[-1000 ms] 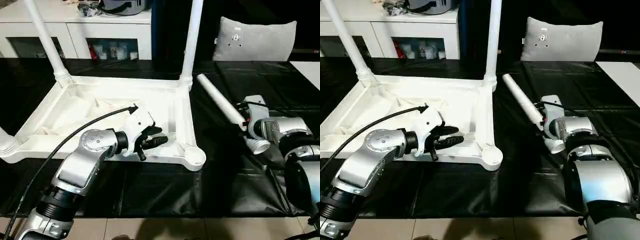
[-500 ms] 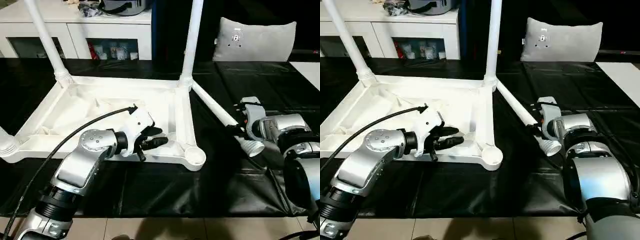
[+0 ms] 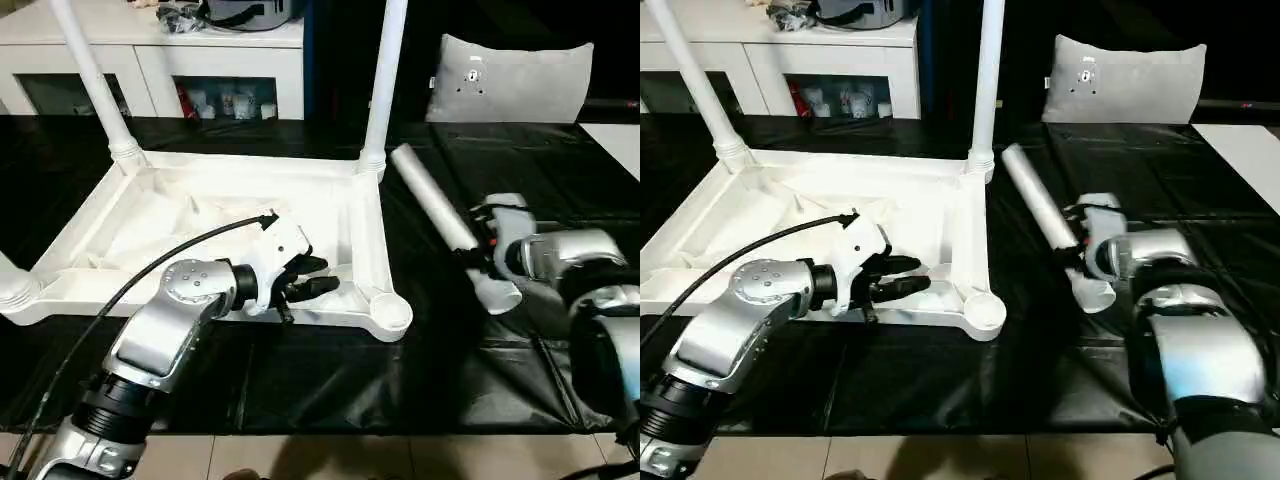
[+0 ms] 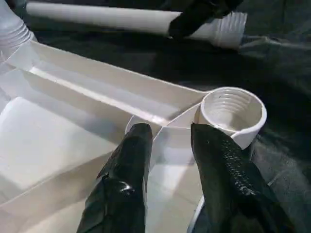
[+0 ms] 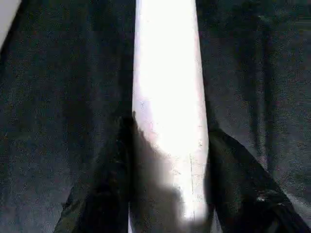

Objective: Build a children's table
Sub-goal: Pick table leg

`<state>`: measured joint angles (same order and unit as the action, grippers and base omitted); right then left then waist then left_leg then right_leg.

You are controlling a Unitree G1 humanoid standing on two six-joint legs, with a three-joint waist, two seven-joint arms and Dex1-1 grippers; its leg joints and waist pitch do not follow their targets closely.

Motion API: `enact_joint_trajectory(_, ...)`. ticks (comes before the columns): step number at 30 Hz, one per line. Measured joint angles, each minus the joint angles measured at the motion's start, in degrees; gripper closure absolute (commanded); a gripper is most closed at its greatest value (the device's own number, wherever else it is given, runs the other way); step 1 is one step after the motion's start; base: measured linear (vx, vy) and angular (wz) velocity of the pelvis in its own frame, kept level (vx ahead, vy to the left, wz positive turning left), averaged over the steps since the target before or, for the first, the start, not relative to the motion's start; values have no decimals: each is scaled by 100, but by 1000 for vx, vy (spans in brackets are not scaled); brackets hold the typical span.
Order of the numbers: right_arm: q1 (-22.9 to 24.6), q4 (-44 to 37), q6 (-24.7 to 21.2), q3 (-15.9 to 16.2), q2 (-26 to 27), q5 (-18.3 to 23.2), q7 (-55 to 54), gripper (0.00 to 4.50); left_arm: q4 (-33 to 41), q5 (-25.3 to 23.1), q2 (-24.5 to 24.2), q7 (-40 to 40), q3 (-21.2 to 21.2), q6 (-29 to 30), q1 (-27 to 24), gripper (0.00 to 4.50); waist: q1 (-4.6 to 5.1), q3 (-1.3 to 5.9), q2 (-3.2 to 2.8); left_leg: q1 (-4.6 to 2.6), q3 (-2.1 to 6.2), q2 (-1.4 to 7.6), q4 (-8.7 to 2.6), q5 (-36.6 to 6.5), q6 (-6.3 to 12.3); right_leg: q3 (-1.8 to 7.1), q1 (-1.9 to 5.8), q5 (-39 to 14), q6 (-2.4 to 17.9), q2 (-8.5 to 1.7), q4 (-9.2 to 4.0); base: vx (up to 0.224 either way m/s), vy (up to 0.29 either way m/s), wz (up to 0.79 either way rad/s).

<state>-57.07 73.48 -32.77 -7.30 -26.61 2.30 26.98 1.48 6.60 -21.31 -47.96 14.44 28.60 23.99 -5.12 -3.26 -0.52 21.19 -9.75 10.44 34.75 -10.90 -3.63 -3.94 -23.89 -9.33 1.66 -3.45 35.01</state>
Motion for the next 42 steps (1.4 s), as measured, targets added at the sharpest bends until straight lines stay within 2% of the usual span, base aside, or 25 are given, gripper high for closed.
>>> enact_joint_trajectory(3, 105, -9, 365, -701, -75, 547, -329, 265, 0, 74, 121, 92, -73, -30, -1, 287, -4, -1, 1, 8, -2, -1, 0, 0, 0, 1, -10, 0, -1, -1, 1, 0, 0, 0)
enact_joint_trajectory(5, 105, -75, 548, -970, -81, 808, -393, 265, 0, 118, 167, 130, -99, -36, -1, 287, 4, -1, 1, 8, -2, 0, -1, 0, 0, 0, -11, 0, 0, 0, 2, 0, 0, 0)
enact_joint_trajectory(6, 142, -177, 691, -1285, -81, 1067, -381, 265, -12, 164, 259, 204, -150, -77, 1, 287, 9, -2, 1, 9, -3, 0, -1, 0, 1, 0, -12, 0, 0, 0, 1, 0, 0, 0)
enact_joint_trajectory(8, 178, -444, 849, -1671, -62, 1411, -258, 265, -37, 210, 425, 336, -247, -169, 34, 287, 11, -2, -2, 15, -5, 0, 0, 0, 1, 0, -17, 2, 2, 0, 1, 0, 0, 0)
enact_joint_trajectory(10, 243, -946, 913, -2044, 8, 1842, 3, 265, -108, 247, 609, 521, -348, -286, 153, 287, 1, -1, -7, 14, -3, 1, 0, 0, 2, -2, -15, 2, 3, 1, 1, 0, 0, 0)
enact_joint_trajectory(13, 755, -2549, 606, -2338, 321, 2601, 724, 265, -318, 463, 1048, 844, -671, -348, 483, 255, -31, 0, -9, 19, 0, 6, 2, 1, 5, -9, -11, 2, 3, 6, -3, 0, 0, 0)
enact_joint_trajectory(14, 981, -3142, 456, -2344, 466, 2867, 968, 265, -382, 587, 1222, 980, -845, -357, 610, 255, -51, 0, -9, 19, 2, 8, 1, 16, 30, -8, -11, 2, 4, 6, -5, 0, 0, 0)
enact_joint_trajectory(16, 1336, -4041, 127, -2162, 692, 3293, 1377, 266, -452, 865, 1507, 1249, -1131, -345, 935, 229, -67, 4, -24, 18, 0, 9, 2, 18, 36, -8, -11, 4, 7, 6, -5, 0, 0, 0)
enact_joint_trajectory(18, 1531, -4514, -101, -1931, 832, 3521, 1598, 266, -459, 1101, 1685, 1421, -1342, -310, 1160, 214, -72, 6, -28, 13, -1, 10, 2, 18, 35, -9, -9, 4, 7, 6, -5, 0, 0, 0)
enact_joint_trajectory(24, 2113, -5914, -643, -1514, 1260, 4163, 1912, 266, -744, 2018, 2298, 1862, -2097, 77, 1814, 164, -163, 5, -27, 17, 2, 7, 2, 15, 24, -11, -6, -14, -26, 3, -11, 0, 0, 0)
enact_joint_trajectory(28, 2339, -6548, -982, -1253, 1391, 4420, 1978, 266, -801, 2392, 2537, 2070, -2296, 287, 2003, 131, -197, 5, -21, 18, 5, 2, -1, 10, 17, -11, -1, -17, -32, -1, -18, 0, 0, 0)
enact_joint_trajectory(30, 2461, -6677, -1052, -1108, 1476, 4482, 1976, 266, -838, 2605, 2591, 2155, -2443, 471, 2015, 120, -206, 4, -20, 22, 5, 2, -4, 10, 18, -12, -5, -18, -33, 0, -18, 0, 0, 0)
enact_joint_trajectory(36, 2577, -6737, -1097, -970, 1536, 4482, 1963, 266, -841, 2994, 2663, 2251, -2659, 755, 2017, 77, -249, 0, -13, 25, 6, 2, -10, 10, 16, -12, -10, -21, -38, 0, -21, 0, 0, 0)
enact_joint_trajectory(38, 2599, -6800, -1104, -948, 1536, 4479, 1959, 266, -841, 3114, 2704, 2271, -2733, 810, 2020, 45, -278, -1, -13, 25, 6, 2, -12, 10, 16, -12, -9, -21, -38, 0, -24, 0, 0, 0)
enact_joint_trajectory(42, 2751, -6900, -1151, -650, 1535, 4430, 1977, 266, -841, 3375, 2747, 2325, -2834, 914, 2064, 42, -311, -2, -10, 25, 6, 1, -19, 9, 16, -12, -8, -24, -43, 0, -29, 0, 0, 0)
